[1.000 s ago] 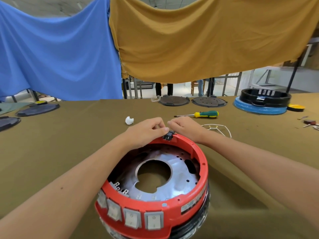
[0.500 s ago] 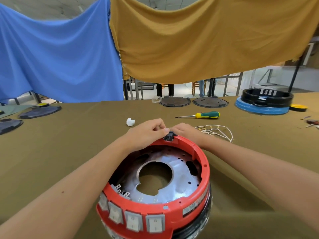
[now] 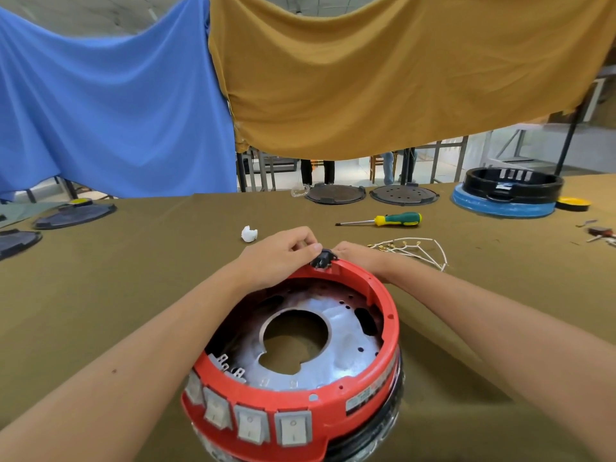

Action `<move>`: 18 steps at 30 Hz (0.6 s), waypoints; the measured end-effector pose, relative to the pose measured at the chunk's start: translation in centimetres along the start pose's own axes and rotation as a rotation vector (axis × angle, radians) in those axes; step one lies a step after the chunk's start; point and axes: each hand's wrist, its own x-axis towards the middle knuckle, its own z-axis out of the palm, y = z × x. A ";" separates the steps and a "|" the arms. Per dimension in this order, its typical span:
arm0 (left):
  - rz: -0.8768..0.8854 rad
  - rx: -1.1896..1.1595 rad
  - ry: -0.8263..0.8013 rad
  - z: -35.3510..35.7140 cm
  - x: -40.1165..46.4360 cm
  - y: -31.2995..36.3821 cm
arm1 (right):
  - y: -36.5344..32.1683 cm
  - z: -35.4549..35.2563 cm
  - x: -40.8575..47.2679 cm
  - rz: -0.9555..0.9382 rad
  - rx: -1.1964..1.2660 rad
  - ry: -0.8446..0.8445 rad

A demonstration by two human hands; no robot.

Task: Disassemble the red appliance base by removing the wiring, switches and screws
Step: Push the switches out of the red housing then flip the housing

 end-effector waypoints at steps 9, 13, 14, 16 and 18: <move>-0.021 0.047 -0.002 -0.1 -0.3 0.2 | 0.3 0.1 -1.4 0.066 0.144 0.644; -0.022 0.042 0.001 0.0 -0.2 -0.1 | -1.4 -1.8 -3.4 -0.056 0.415 0.880; -0.023 0.037 0.004 0.0 -0.1 -0.1 | -2.0 -2.0 -3.8 -0.092 0.435 0.883; -0.028 0.002 0.007 -0.2 -0.1 -0.1 | -3.2 -2.0 -4.4 -0.164 0.408 0.892; -0.041 -0.099 0.029 -0.4 -0.2 0.0 | -4.0 -1.2 -5.0 -0.240 0.261 0.904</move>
